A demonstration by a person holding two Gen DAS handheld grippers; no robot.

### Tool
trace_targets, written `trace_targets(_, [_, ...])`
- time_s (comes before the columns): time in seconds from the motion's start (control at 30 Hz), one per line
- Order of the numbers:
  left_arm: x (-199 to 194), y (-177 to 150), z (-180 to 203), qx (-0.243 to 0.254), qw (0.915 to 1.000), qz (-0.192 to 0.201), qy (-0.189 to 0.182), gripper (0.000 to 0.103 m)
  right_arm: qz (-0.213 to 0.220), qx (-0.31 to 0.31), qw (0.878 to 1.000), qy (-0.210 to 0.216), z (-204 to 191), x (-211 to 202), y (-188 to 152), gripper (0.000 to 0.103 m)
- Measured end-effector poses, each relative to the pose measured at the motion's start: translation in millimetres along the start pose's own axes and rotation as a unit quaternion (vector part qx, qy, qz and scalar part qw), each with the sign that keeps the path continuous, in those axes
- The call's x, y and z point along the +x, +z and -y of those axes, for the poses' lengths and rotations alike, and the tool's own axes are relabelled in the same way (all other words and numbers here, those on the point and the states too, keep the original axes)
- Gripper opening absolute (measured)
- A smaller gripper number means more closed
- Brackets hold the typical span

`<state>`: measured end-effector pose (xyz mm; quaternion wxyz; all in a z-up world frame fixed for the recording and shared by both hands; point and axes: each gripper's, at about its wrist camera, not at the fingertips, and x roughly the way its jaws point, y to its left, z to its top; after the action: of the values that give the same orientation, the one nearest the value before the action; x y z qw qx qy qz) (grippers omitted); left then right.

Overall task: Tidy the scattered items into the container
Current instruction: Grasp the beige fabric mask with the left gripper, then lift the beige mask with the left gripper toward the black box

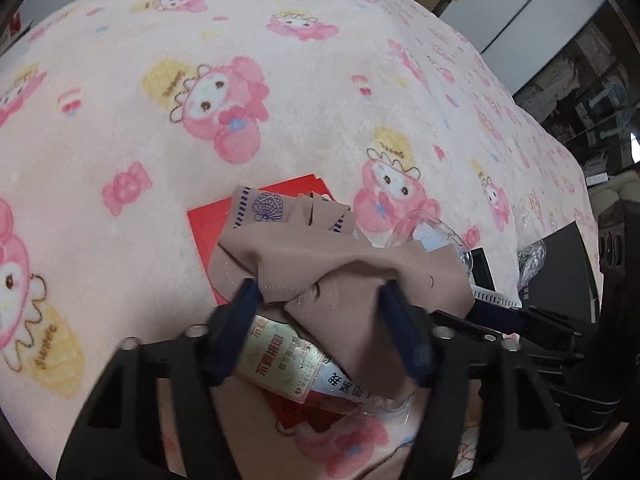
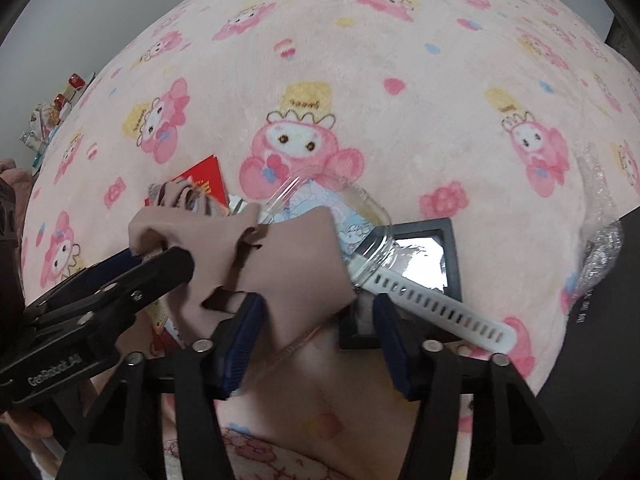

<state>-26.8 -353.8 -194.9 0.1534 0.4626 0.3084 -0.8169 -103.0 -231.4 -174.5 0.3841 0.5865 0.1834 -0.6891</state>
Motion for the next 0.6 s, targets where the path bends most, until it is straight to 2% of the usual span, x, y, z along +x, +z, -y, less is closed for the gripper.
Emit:
trace_targets(0.03, [-0.7, 0.8, 0.8, -0.001, 1.0, -0.001, -0.005, 0.037, 0.0, 0.0, 1.0, 0.004, -0.6, 0.3, -0.4, 0.037])
trace_targets(0.07, [-1.8, 1.6, 2.4, -0.001, 0.9999, -0.004, -0.015, 0.032, 0.001, -0.001, 1.0, 0.007, -1.1, -0.5, -0.7, 0.034])
trace_targets(0.1, [-3.4, 2.5, 4.3, 0.0, 0.9997, -0.007, -0.023, 0.02, 0.005, -0.003, 1.0, 0.008, -1.9, -3.2, -0.8, 0.029])
trace_targets(0.13, [-6.1, 2.3, 6.5, 0.004, 0.9996, -0.006, -0.028, 0.012, 0.009, -0.003, 1.0, 0.003, -2.5, -6.2, -1.0, 0.025])
trace_targets(0.23, [-20.4, -0.8, 19.1, 0.023, 0.999, 0.006, -0.038, 0.009, 0.027, -0.001, 1.0, 0.014, -2.8, -21.0, -3.1, 0.017])
trace_targets(0.6, [-87.9, -13.7, 82.8, 0.091, 0.99, 0.046, -0.097, 0.007, 0.092, 0.024, 0.995, 0.044, 1.9, -90.4, -36.1, 0.014])
